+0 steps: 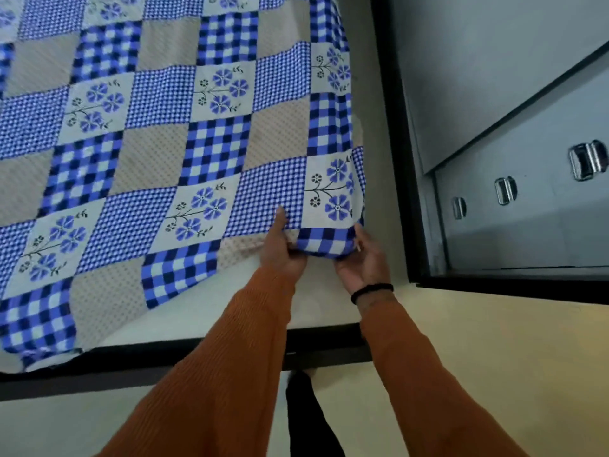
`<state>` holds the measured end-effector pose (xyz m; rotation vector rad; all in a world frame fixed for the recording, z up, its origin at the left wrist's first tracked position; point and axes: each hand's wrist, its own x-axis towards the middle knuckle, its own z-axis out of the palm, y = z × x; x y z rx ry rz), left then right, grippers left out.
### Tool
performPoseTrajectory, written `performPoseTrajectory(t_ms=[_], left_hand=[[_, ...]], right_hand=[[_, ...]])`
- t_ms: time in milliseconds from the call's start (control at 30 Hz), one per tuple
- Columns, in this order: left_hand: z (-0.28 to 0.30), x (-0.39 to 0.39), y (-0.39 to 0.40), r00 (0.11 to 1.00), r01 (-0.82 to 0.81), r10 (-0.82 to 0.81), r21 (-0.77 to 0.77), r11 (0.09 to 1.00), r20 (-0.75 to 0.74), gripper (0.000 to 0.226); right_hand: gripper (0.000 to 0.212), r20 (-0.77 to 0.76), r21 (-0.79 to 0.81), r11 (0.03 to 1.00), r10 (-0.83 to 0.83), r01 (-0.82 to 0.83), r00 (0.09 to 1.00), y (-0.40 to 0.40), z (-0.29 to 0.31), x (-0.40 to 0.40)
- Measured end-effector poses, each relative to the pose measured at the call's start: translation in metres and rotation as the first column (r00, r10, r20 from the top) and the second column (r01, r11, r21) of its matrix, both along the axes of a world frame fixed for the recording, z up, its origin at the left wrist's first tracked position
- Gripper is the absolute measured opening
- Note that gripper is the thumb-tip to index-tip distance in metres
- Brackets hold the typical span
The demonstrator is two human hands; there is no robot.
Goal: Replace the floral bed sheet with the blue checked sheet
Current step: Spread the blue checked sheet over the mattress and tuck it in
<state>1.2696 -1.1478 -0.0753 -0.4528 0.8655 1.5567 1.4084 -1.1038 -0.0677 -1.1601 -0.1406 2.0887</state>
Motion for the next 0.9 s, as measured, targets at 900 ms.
performPoseTrajectory(t_ms=[900], left_hand=[[0.019, 0.041, -0.096, 0.998, 0.021, -0.01, -0.176, 0.984, 0.064, 0.059]], right_hand=[[0.048, 0.424, -0.173, 0.984, 0.03, 0.049, 0.905, -0.011, -0.02, 0.181]])
